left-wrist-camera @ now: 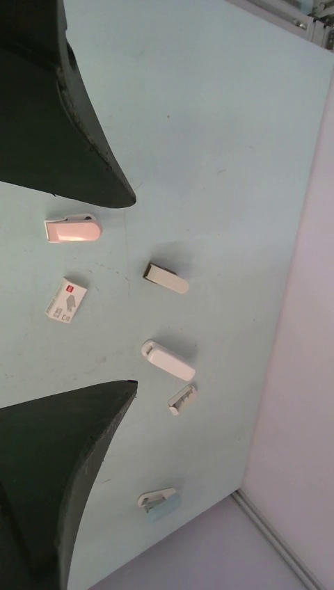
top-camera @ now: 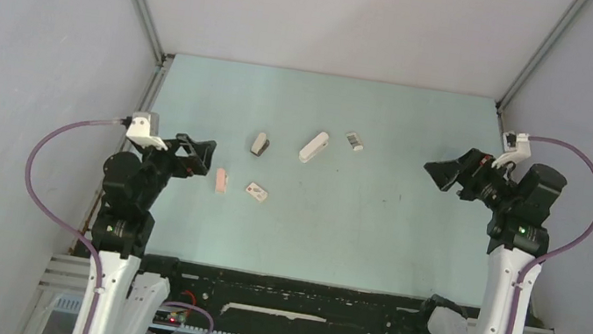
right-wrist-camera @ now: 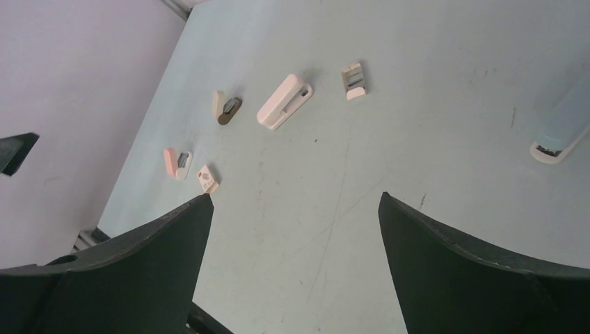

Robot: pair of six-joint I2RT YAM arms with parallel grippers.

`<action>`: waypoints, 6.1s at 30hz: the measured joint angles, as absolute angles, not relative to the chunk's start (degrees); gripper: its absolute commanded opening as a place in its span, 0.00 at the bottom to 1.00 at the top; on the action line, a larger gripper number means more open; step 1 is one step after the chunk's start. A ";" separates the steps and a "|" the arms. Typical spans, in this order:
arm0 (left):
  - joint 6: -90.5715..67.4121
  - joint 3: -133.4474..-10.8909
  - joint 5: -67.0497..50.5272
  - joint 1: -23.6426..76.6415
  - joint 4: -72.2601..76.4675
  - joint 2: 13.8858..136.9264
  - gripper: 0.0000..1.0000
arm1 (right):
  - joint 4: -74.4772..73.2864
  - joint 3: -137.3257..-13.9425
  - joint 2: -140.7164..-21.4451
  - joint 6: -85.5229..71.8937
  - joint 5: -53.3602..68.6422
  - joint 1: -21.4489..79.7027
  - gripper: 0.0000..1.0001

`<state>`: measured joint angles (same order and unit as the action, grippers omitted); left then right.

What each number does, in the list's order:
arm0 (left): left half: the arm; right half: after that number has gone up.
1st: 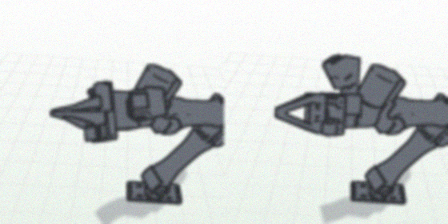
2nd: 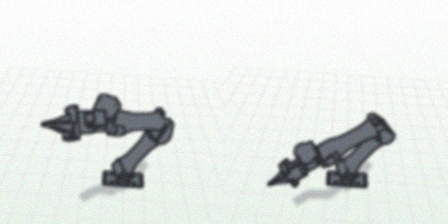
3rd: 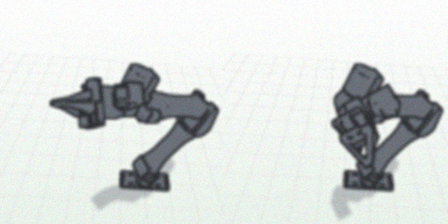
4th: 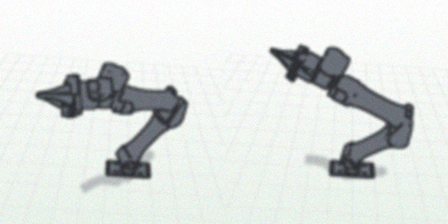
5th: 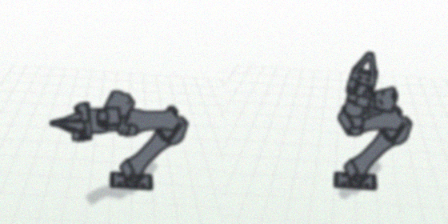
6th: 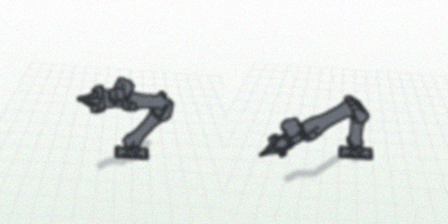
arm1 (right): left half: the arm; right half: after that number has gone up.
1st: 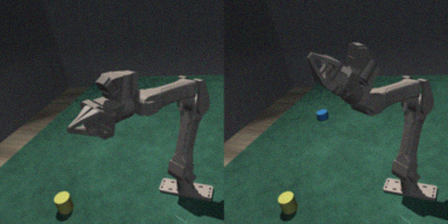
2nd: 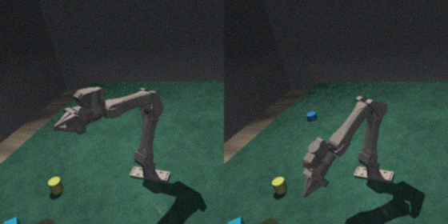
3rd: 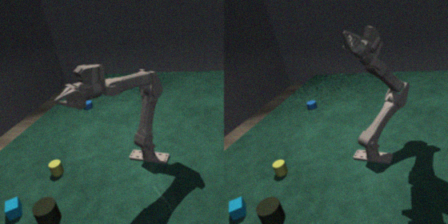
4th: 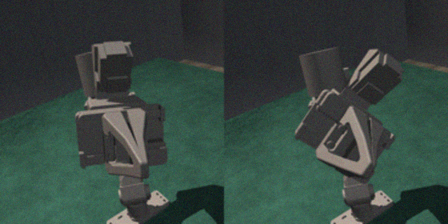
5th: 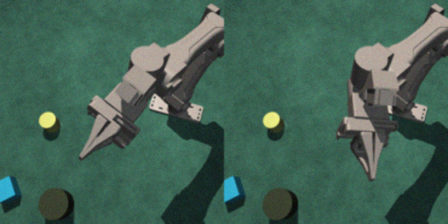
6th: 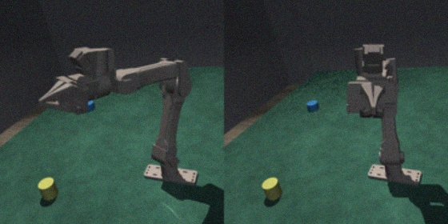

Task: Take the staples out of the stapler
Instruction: Pick up the stapler from the center of the board, then place the stapler at the center of the board.

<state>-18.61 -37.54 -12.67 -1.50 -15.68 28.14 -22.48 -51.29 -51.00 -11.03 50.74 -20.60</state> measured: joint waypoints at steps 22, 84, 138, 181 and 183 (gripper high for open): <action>-27.22 -33.47 -15.20 -3.29 -5.28 31.09 1.00 | -11.38 -45.30 -51.64 -8.60 53.34 -16.23 1.00; -28.53 -39.75 16.49 15.38 -12.43 77.41 0.23 | -23.03 -47.86 -56.49 13.39 54.33 -1.83 1.00; -25.85 -31.53 17.93 40.80 -11.84 47.62 0.00 | -23.44 -47.86 -55.92 13.19 56.69 -3.03 1.00; -3.40 -34.17 2.48 60.62 30.15 87.77 0.12 | -25.54 -47.86 -55.94 15.18 57.43 -2.92 1.00; -3.44 -33.15 2.22 60.64 30.48 87.79 0.18 | -25.54 -47.86 -55.94 15.25 57.56 -2.94 1.00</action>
